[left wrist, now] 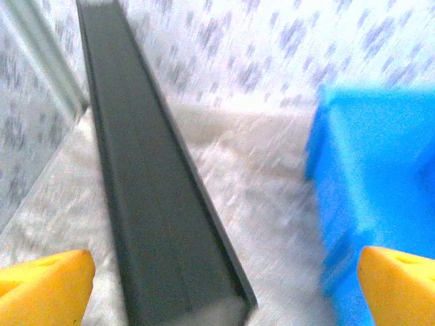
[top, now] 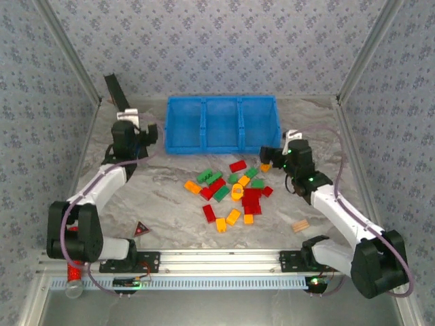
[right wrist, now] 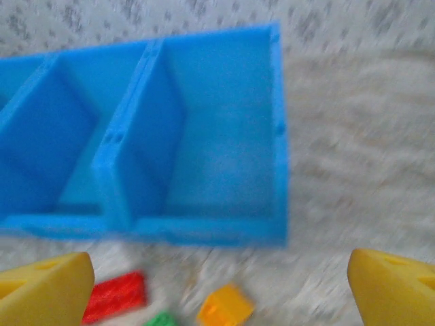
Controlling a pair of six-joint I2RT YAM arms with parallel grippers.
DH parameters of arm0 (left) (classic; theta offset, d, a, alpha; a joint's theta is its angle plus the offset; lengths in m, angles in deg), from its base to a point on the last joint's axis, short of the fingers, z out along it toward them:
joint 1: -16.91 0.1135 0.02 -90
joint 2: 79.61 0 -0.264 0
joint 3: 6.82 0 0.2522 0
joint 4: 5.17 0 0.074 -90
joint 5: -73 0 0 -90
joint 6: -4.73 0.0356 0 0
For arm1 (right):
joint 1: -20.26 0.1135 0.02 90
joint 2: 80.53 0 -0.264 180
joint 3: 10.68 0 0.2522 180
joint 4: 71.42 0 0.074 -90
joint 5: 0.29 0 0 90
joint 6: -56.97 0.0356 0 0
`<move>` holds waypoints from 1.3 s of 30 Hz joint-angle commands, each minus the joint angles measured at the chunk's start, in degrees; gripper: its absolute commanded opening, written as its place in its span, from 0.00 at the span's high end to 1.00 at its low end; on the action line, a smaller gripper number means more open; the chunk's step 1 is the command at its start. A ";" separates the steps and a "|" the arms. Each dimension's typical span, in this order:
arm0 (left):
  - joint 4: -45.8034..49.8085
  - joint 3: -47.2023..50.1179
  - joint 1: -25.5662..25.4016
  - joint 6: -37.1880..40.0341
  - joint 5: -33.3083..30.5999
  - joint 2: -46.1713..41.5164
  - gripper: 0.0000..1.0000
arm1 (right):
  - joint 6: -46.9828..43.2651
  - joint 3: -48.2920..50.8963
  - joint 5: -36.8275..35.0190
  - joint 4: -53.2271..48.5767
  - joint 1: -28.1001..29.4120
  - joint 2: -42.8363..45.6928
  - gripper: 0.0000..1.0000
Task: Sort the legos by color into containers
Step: Pick up the lego from the bottom-center of the table.
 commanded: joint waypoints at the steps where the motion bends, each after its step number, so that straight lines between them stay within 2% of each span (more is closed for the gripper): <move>1: 16.35 -9.37 -4.15 -0.60 -1.71 -0.31 0.02 | 15.77 0.91 -3.82 -18.10 7.49 0.29 0.07; 5: 25.90 -17.11 -8.00 -0.83 0.92 2.14 0.03 | 26.30 0.98 -7.90 -23.62 20.42 0.97 0.09; 9: 28.91 -19.45 -10.65 -1.15 4.23 4.12 0.06 | 35.80 0.00 -12.65 -29.15 31.26 0.52 0.12; 12: 28.90 -19.15 -12.41 -0.99 5.93 4.85 0.07 | 41.84 0.26 -13.90 -31.40 36.86 -1.13 0.13; 15: 28.48 -18.44 -13.20 -0.34 4.98 5.80 0.07 | 45.87 0.77 -15.15 -33.59 40.59 -3.21 0.13; 27: 32.58 -18.83 -13.84 -2.74 4.23 4.91 0.09 | 50.99 4.10 -13.98 -34.84 44.20 -1.85 0.16; 39: 35.94 -18.82 -15.57 -3.47 4.65 2.52 0.09 | 47.39 5.54 -12.77 -29.80 43.97 -4.25 0.18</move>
